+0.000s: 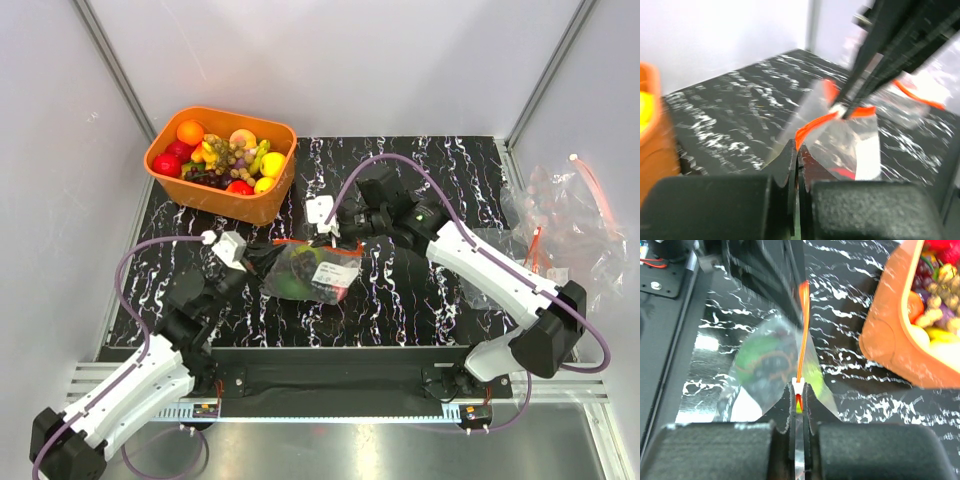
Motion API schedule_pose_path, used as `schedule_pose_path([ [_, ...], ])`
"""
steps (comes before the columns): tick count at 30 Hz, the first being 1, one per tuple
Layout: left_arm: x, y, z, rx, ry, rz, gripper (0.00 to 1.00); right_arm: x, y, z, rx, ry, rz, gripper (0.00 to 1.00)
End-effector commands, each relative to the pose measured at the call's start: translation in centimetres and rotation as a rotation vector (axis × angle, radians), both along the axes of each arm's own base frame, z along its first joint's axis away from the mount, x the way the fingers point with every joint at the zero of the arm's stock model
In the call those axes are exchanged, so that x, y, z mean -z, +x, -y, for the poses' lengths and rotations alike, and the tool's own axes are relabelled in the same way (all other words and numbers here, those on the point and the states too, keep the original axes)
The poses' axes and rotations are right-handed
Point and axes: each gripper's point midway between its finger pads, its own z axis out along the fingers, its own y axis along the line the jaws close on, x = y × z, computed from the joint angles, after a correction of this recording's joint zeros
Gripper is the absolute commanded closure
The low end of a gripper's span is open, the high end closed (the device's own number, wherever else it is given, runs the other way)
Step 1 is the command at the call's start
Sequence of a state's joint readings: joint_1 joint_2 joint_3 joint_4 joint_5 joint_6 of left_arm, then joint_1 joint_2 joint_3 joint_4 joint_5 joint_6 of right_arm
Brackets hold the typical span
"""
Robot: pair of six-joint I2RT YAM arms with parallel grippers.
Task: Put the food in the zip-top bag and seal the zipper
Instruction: Zip the zipper food storage bag at the center of the board.
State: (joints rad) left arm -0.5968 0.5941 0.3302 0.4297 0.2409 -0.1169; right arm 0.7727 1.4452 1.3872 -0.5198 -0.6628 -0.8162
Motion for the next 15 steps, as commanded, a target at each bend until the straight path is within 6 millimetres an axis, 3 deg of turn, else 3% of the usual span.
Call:
schedule_pose_path([
  [1, -2.0, 2.6, -4.3, -0.261, -0.093, 0.018, 1.0, 0.0, 0.9, 1.9, 0.099, -0.032, -0.025, 1.0],
  [5, -1.5, 3.6, -6.1, -0.373, -0.105, -0.026, 1.0, -1.2, 0.2, 3.2, 0.168, -0.009, -0.045, 1.0],
  [15, -1.2, 4.3, -7.2, -0.432, -0.086, -0.046, 1.0, -0.1, -2.2, 7.5, 0.376, -0.112, -0.232, 1.0],
])
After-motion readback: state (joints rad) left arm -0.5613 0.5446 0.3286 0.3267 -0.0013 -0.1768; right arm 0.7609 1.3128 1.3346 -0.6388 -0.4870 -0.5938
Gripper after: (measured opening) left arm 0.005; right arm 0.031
